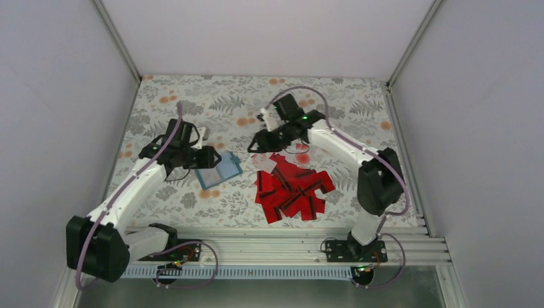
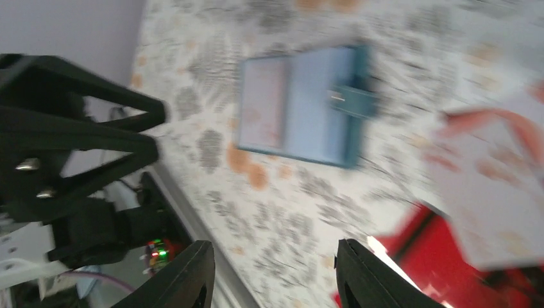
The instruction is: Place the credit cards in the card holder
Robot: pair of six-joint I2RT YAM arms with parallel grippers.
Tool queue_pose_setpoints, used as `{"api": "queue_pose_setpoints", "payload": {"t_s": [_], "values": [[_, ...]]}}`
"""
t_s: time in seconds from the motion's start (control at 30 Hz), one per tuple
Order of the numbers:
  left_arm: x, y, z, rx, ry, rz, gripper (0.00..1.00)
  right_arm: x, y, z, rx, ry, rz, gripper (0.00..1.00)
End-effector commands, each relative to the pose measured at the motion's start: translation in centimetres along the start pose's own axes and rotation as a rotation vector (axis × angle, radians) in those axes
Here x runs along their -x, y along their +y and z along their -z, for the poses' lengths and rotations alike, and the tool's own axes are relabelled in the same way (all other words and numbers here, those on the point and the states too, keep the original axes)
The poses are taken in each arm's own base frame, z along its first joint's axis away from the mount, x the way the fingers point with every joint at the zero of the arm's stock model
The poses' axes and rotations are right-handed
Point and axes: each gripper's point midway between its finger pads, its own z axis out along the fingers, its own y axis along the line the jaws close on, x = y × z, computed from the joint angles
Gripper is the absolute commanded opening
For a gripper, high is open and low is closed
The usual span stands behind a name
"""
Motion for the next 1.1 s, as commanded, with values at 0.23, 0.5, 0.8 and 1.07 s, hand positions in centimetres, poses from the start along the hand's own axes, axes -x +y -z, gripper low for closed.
{"api": "queue_pose_setpoints", "payload": {"t_s": [0.23, 0.5, 0.8, 1.07], "values": [[-0.5, -5.9, -7.3, -0.165, 0.136, -0.055, 0.4, -1.5, -11.3, 0.4, -0.108, 0.005, -0.199, 0.49], [-1.9, -7.4, -12.7, -0.143, 0.255, -0.062, 0.36, 0.4, -13.6, -2.0, -0.072, 0.033, -0.215, 0.49], [-2.8, -6.7, -15.9, -0.117, 0.319, -0.074, 0.25, 1.9, -15.4, -3.9, -0.066, 0.061, -0.212, 0.49], [-3.4, -6.1, -17.5, -0.107, 0.349, -0.087, 0.06, 1.1, -16.9, -5.5, -0.065, 0.092, -0.228, 0.48]]}}
